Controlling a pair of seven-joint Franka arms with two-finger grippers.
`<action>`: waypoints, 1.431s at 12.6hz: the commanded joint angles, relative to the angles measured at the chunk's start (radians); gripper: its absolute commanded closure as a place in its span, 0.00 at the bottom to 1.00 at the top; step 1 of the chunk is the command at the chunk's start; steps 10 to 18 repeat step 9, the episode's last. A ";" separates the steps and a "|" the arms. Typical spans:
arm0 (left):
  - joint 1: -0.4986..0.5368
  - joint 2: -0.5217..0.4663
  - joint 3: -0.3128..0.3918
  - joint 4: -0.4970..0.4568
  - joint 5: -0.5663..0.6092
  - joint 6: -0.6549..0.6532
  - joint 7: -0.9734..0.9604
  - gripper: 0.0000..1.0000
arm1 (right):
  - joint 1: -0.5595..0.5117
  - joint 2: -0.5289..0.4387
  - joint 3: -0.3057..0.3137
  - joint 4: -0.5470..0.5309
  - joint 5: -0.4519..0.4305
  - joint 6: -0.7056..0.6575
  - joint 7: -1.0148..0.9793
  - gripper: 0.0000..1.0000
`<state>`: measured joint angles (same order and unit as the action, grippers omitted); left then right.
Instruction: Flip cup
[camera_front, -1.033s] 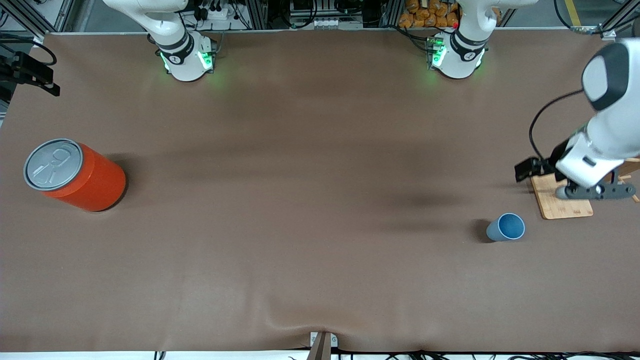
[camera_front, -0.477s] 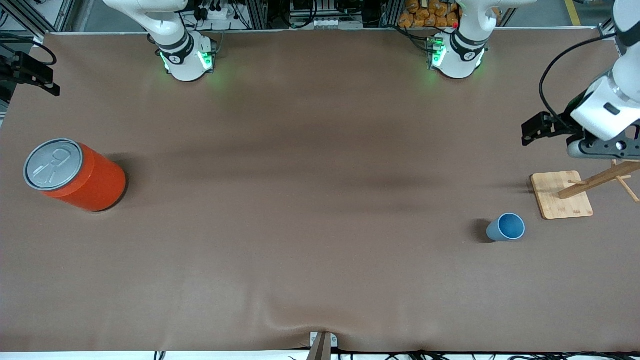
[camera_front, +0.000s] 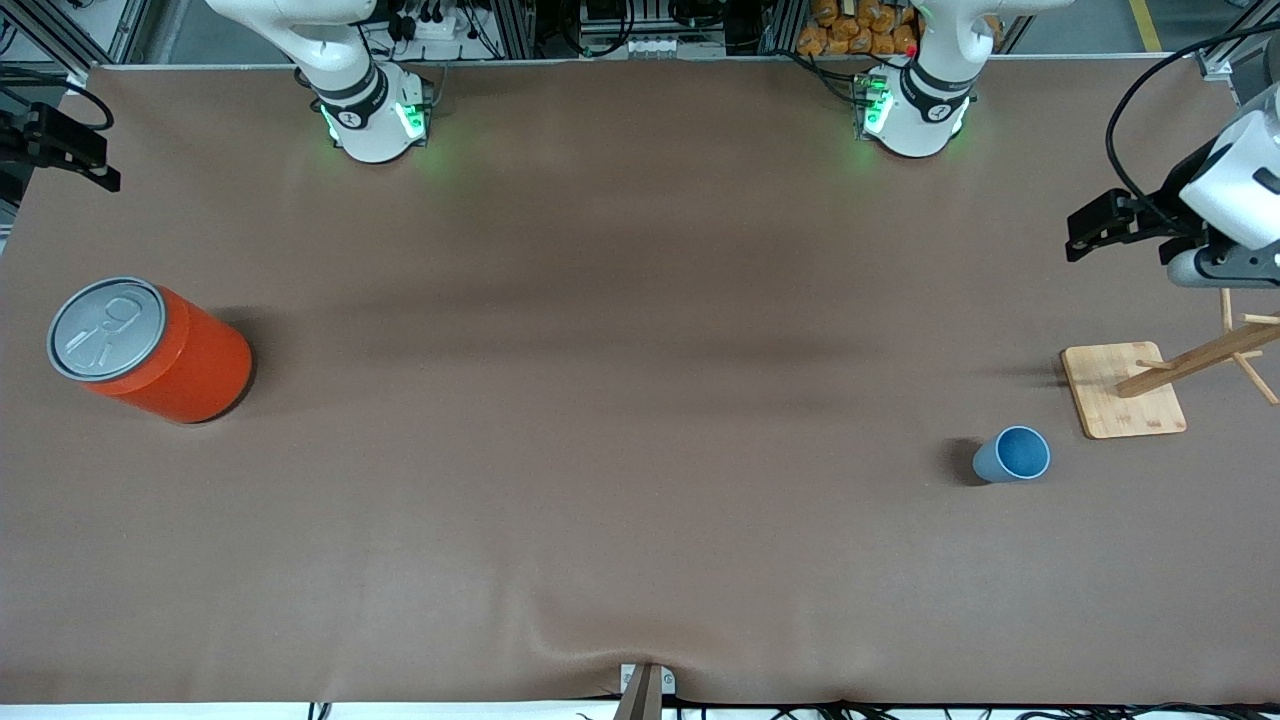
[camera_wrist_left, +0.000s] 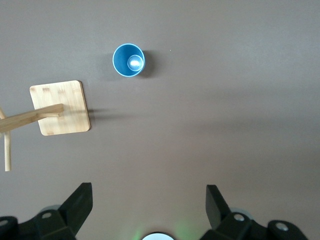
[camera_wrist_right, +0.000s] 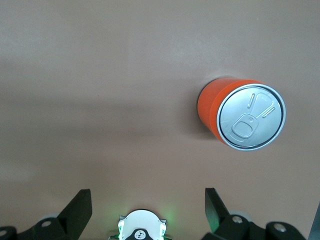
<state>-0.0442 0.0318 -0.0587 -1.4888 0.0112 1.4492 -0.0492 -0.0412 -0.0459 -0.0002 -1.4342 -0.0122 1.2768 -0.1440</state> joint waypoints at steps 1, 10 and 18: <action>0.009 0.022 -0.010 0.041 -0.005 -0.029 -0.012 0.00 | -0.025 0.008 0.011 0.018 0.020 -0.016 -0.008 0.00; 0.014 0.043 -0.007 0.039 0.001 -0.026 -0.006 0.00 | -0.025 0.008 0.011 0.018 0.020 -0.017 -0.009 0.00; 0.014 0.043 -0.007 0.039 0.001 -0.026 -0.006 0.00 | -0.025 0.008 0.011 0.018 0.020 -0.017 -0.009 0.00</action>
